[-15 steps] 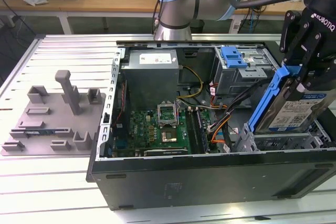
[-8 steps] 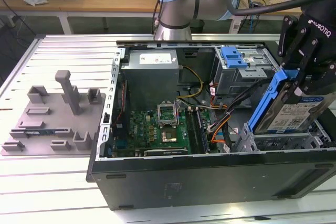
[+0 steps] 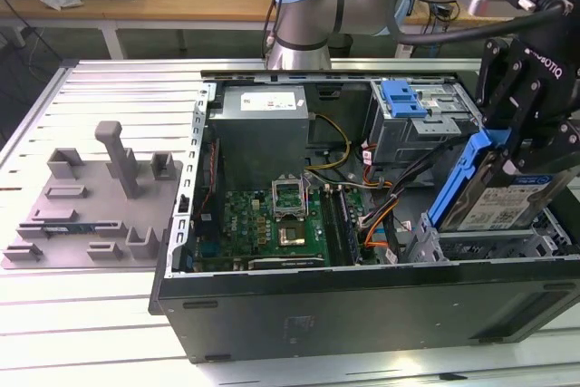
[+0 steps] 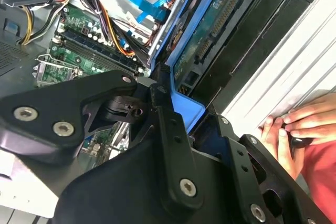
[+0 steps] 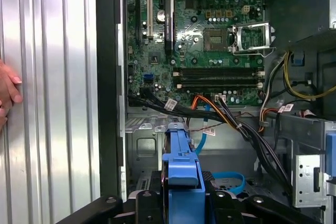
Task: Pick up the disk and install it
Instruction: 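Insert the disk into the insertion slot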
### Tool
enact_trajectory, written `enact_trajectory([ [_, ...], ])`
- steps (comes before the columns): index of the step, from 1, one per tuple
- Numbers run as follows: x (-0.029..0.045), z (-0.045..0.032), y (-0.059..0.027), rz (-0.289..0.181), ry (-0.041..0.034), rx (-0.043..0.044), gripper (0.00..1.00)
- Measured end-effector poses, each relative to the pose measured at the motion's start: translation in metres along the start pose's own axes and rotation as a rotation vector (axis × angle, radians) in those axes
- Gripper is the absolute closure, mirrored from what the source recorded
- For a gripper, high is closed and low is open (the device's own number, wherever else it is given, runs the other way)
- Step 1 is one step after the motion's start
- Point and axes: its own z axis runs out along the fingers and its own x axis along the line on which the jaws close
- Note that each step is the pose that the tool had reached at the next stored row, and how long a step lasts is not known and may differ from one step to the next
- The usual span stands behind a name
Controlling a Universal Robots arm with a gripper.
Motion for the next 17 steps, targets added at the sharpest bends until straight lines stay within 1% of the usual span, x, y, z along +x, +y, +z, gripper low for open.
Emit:
enact_trajectory([
  [5,0.0002,0.0060,0.0001,0.000,-0.0001,0.0038,0.63],
  [10,0.0006,0.0065,0.0001,0.000,0.0000,0.0039,0.62],
  [11,0.0006,0.0066,0.0001,0.000,-0.0002,0.0039,0.50],
  [12,0.0007,0.0065,0.0001,0.000,0.0000,0.0039,0.50],
  [13,0.0007,0.0065,0.0001,0.000,-0.0001,0.0039,0.44],
  [17,0.0008,0.0065,0.0001,0.000,0.0000,0.0039,0.44],
])
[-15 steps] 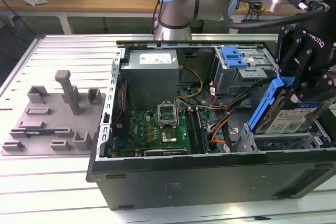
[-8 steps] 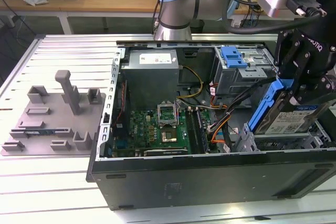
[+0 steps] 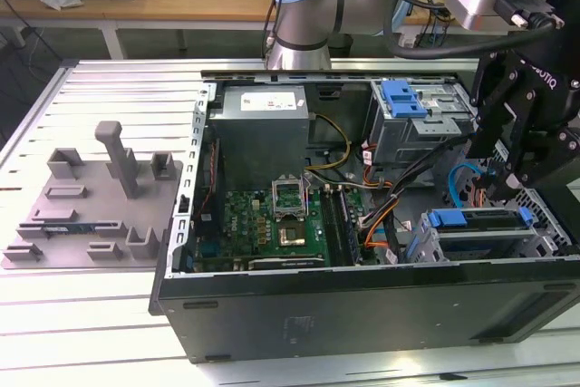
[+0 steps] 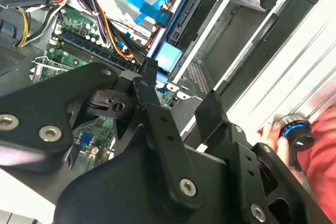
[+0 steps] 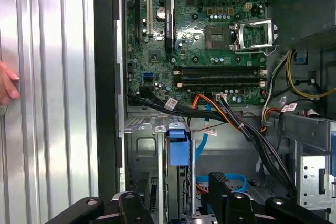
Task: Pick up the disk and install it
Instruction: 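Insert the disk into the insertion slot, then insert the first disk wire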
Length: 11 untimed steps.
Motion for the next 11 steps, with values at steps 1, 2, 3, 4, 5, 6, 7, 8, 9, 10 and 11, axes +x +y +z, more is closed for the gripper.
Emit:
enact_trajectory([
  [1,0.0000,0.0000,0.0000,0.000,-0.0001,0.0000,0.44],
  [2,0.0001,0.0000,0.0000,0.000,-0.0001,0.0000,0.44],
  [3,0.0003,0.0000,0.0000,0.000,-0.0001,0.0000,0.44],
  [4,0.0003,0.0000,0.0000,0.000,0.0000,0.0000,0.44],
  [5,0.0003,0.0000,0.0000,0.000,0.0000,0.0000,0.44],
  [6,0.0003,0.0000,0.0000,0.000,-0.0001,0.0000,0.44],
  [7,0.0003,0.0000,0.0000,0.000,-0.0001,0.0000,0.44],
  [8,0.0003,0.0000,0.0000,0.000,-0.0001,0.0000,0.44],
  [9,0.0004,0.0000,0.0000,0.000,-0.0001,0.0000,0.44],
  [10,0.0004,0.0000,0.0000,0.000,0.0000,0.0000,0.44],
  [11,0.0004,0.0000,0.0000,0.000,-0.0001,0.0000,0.44],
])
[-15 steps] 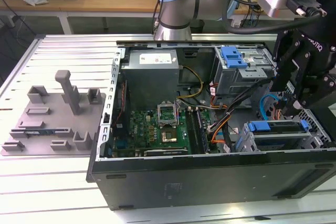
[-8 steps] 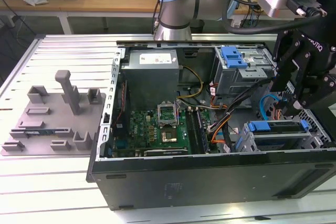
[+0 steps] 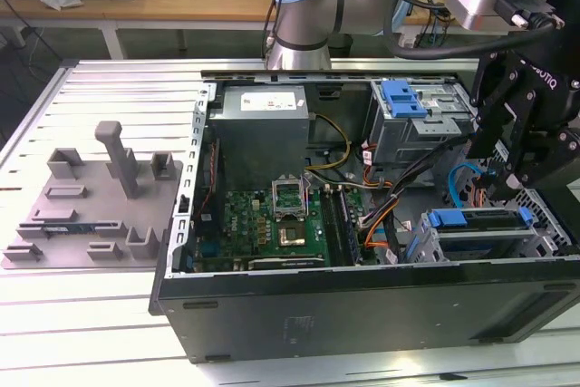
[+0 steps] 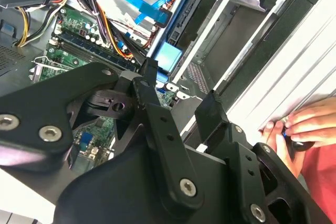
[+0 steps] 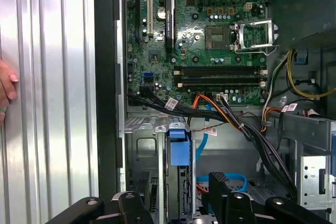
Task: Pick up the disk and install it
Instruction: 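Insert the first disk wire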
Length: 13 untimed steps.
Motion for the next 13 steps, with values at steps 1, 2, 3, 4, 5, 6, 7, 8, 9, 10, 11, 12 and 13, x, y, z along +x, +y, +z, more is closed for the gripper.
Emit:
enact_trajectory([
  [1,0.0000,0.0000,0.0000,0.000,0.0000,0.0000,0.44],
  [2,0.0000,0.0000,0.0000,0.000,0.0000,0.0000,0.44],
  [3,-0.0001,0.0000,0.0000,0.000,0.0004,0.0000,0.44],
  [4,-0.0013,0.0000,0.0000,0.000,0.0016,0.0000,0.44],
  [5,-0.0037,0.0001,-0.0001,0.000,0.0029,0.0001,0.44],
  [6,-0.0066,0.0000,-0.0001,0.000,0.0052,0.0001,0.44],
  [7,-0.0108,-0.0001,-0.0003,0.000,0.0090,0.0002,0.44],
  [8,-0.0133,0.0000,-0.0004,0.000,0.0122,0.0002,0.44],
  [9,-0.0161,0.0000,-0.0008,0.000,0.0162,0.0003,0.44],
  [10,-0.0191,0.0000,-0.0024,0.000,0.0244,0.0001,0.44],
  [11,-0.0204,0.0000,-0.0042,0.000,0.0313,-0.0006,0.44],
  [12,-0.0208,0.0001,-0.0060,0.001,0.0358,-0.0009,0.44],
  [13,-0.0213,0.0000,-0.0097,0.005,0.0419,-0.0012,0.44],
])
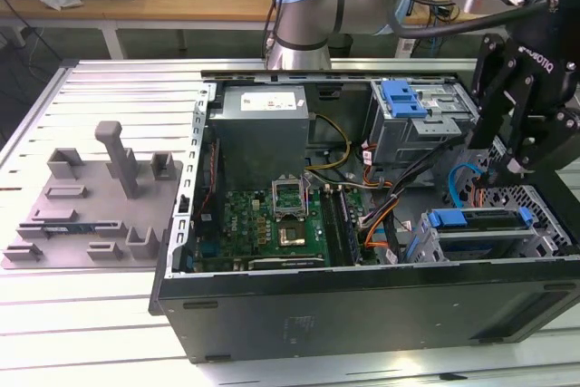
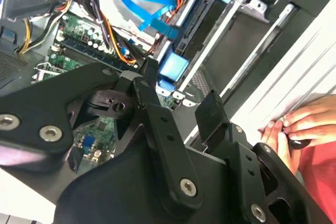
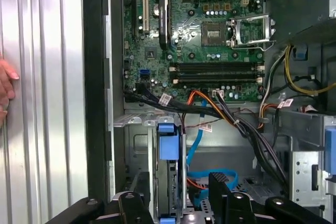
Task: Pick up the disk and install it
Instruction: 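Insert the first disk wire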
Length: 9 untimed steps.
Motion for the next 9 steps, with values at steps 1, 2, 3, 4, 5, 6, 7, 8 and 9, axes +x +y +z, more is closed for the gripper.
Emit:
enact_trajectory([
  [1,-0.0002,0.0000,-0.0019,0.003,0.0027,-0.0002,0.44],
  [2,-0.0004,0.0000,-0.0035,0.007,0.0048,-0.0004,0.44],
  [3,-0.0006,0.0000,-0.0055,0.012,0.0079,-0.0006,0.44],
  [4,-0.0008,0.0001,-0.0070,0.016,0.0101,-0.0008,0.44],
  [5,-0.0010,0.0002,-0.0087,0.021,0.0126,-0.0010,0.44],
  [6,-0.0012,0.0002,-0.0106,0.025,0.0157,-0.0012,0.44],
  [7,-0.0015,0.0002,-0.0142,0.030,0.0225,-0.0012,0.44],
  [8,-0.0024,0.0003,-0.0199,0.032,0.0331,-0.0010,0.44],
  [9,-0.0036,0.0004,-0.0247,0.033,0.0422,-0.0008,0.44],
])
